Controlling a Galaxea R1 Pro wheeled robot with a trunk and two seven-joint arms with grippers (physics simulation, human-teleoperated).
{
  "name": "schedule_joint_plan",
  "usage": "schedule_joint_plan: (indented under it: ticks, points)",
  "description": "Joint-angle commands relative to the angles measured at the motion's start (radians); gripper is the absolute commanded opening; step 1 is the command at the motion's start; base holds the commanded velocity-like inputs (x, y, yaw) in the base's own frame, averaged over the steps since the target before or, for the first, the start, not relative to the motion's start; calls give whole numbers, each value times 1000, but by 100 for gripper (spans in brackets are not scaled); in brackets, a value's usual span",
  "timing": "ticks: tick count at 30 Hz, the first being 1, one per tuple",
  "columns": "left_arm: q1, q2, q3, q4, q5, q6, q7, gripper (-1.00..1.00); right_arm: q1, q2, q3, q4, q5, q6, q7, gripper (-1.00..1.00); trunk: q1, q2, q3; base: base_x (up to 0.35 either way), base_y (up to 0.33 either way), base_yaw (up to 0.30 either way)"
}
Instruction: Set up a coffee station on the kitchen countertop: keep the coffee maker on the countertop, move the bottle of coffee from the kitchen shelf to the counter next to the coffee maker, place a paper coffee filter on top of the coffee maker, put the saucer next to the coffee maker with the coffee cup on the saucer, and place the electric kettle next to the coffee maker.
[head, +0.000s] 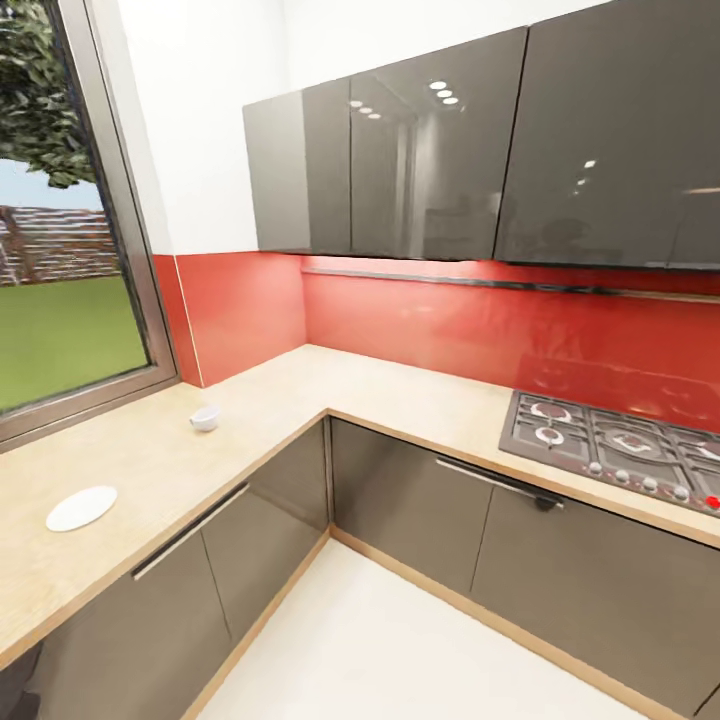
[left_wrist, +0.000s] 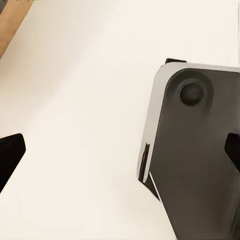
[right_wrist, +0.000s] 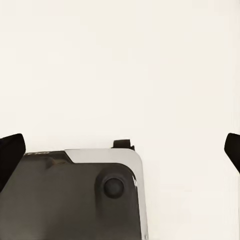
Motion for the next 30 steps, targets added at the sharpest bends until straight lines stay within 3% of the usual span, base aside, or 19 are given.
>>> schedule_joint_plan:
  ticks: [1,10,15,25,30]
  points:
    - [0,0,6,0,4,-2,-1,100,0,-1,5,1,-11,-3,6,100,1,0,0,242,-197,66]
    - [0,0,6,0,4,-2,-1,100,0,-2,5,2,-11,-3,6,100,1,0,0,240,-197,19]
    - [0,0,6,0,4,-2,-1,100,0,-2,7,2,-11,-3,5,100,1,0,0,184,-219,213]
    - [0,1,7,0,5,-5,0,100,0,-2,7,2,-11,-3,5,100,1,0,0,-36,-262,274]
    - [0,1,7,0,6,-5,1,100,0,-2,7,2,-11,-3,5,100,1,0,0,-30,-76,278]
